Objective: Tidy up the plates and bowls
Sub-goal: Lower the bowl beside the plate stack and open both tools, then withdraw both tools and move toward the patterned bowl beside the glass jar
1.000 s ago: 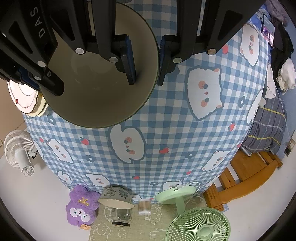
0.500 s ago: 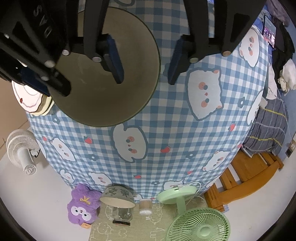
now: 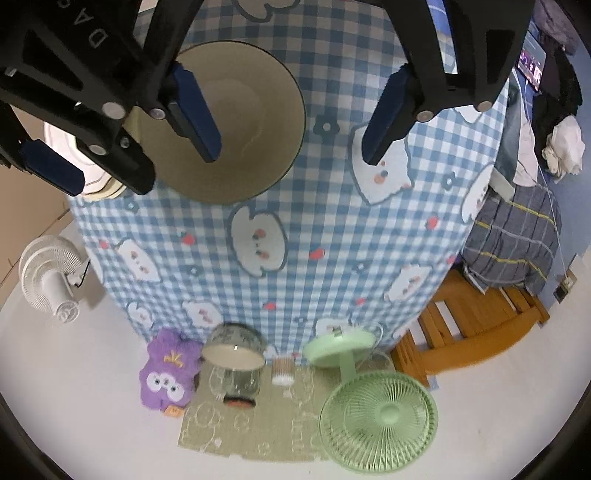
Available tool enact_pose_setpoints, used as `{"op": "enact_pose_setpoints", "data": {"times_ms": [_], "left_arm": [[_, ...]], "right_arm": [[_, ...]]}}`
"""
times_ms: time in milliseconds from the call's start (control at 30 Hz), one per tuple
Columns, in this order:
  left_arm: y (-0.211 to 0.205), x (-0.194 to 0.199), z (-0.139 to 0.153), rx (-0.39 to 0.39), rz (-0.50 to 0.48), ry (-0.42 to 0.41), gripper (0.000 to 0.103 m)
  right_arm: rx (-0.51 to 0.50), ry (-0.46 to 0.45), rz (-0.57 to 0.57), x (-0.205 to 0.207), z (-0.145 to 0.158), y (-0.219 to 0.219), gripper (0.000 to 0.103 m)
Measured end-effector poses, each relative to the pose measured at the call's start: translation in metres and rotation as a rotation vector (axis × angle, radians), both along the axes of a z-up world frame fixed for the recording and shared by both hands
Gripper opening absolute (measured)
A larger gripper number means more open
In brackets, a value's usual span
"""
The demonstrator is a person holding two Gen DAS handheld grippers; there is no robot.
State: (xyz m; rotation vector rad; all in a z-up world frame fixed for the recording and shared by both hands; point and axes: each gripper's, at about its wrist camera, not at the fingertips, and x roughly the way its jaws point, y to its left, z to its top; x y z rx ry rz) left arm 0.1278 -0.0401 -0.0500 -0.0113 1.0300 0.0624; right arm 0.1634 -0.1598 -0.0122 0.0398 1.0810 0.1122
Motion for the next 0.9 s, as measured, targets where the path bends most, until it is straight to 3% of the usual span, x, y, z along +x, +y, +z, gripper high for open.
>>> {"op": "enact_pose_setpoints", "data": {"times_ms": [267,600,900], "left_arm": [[-0.008,-0.005,0.037,0.011,0.009,-0.079,0.088],[-0.011,-0.005,0.071,-0.023,-0.011,-0.129,0.097],[-0.006,0.011,0.091,-0.022,-0.045,-0.146,0.096]], "right_arm": [[0.005,-0.069,0.018,0.000,0.038,-0.007,0.081],[-0.010,-0.113,0.026,0.006,0.073,-0.007,0.082],[-0.024,-0.141,-0.036,0.020,0.094,-0.002,0.082]]}}
